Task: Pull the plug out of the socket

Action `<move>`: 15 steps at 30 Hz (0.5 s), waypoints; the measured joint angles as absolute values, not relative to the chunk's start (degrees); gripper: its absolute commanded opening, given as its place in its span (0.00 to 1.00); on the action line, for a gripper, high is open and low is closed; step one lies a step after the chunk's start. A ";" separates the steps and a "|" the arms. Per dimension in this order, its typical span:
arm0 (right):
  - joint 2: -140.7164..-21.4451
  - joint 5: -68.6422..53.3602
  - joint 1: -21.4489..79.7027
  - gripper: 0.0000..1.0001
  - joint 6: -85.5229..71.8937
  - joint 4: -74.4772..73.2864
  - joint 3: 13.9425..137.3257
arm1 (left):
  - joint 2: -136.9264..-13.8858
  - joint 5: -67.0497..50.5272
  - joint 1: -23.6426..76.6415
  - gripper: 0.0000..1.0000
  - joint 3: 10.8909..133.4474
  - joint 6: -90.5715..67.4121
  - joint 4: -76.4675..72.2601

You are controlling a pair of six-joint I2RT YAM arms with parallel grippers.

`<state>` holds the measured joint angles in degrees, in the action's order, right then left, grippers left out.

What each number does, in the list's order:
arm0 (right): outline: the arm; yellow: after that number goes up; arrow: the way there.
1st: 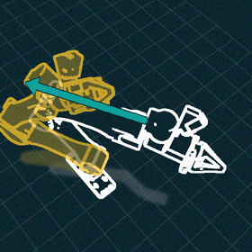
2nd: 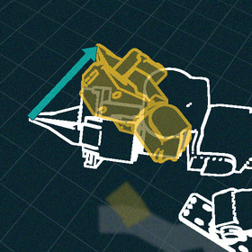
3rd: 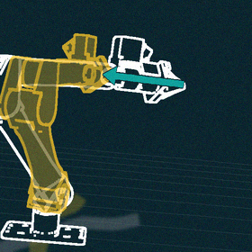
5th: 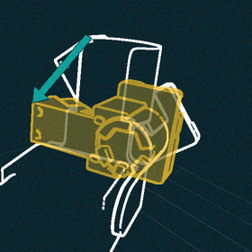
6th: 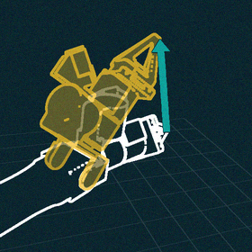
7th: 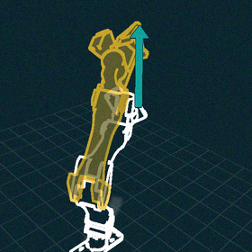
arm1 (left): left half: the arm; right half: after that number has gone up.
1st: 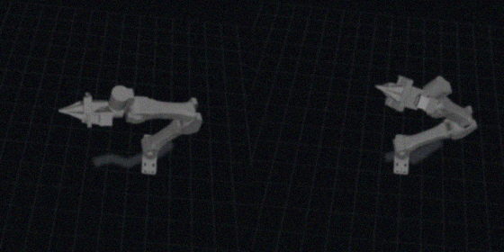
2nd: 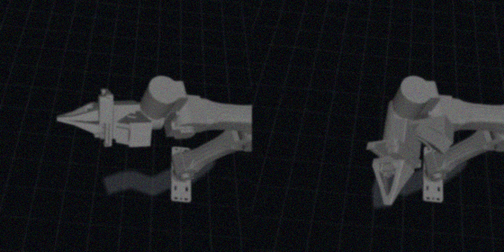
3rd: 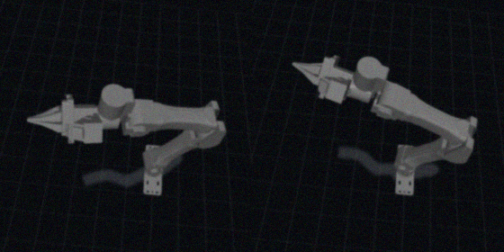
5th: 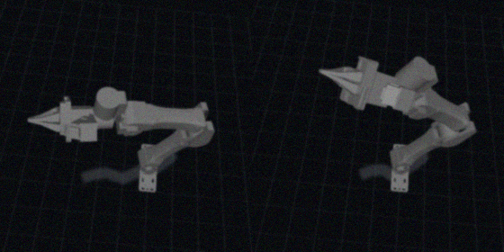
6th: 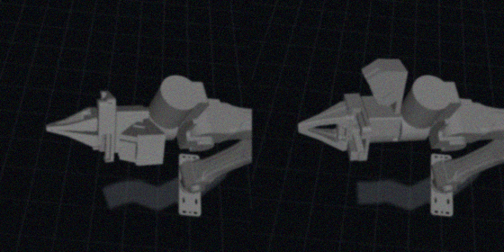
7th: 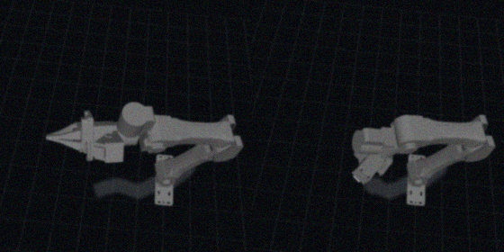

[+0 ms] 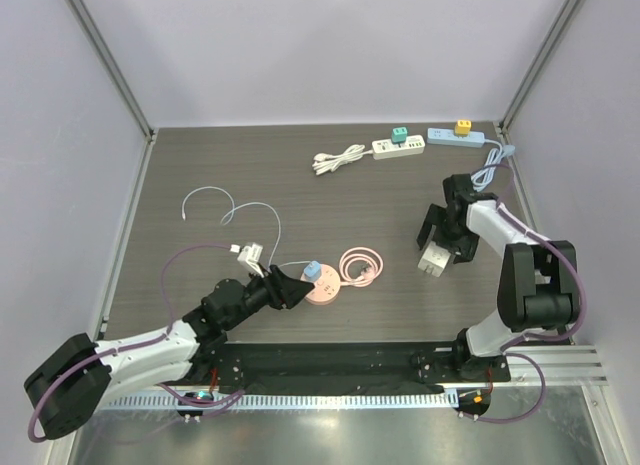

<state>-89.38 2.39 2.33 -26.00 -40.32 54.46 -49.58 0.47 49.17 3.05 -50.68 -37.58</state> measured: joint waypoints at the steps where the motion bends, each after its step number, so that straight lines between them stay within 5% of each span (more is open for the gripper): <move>1: -88.99 3.86 2.85 0.96 -25.58 -40.82 54.94 | -49.36 0.58 49.17 0.62 3.07 -50.70 -37.32; 6: -83.90 14.46 10.74 1.00 -24.56 -43.48 58.37 | -48.56 1.63 49.23 0.58 3.05 -50.83 -36.14; 15: -71.94 28.75 35.94 1.00 -25.58 -38.50 57.39 | -49.50 3.22 49.45 0.29 3.05 -52.25 -35.27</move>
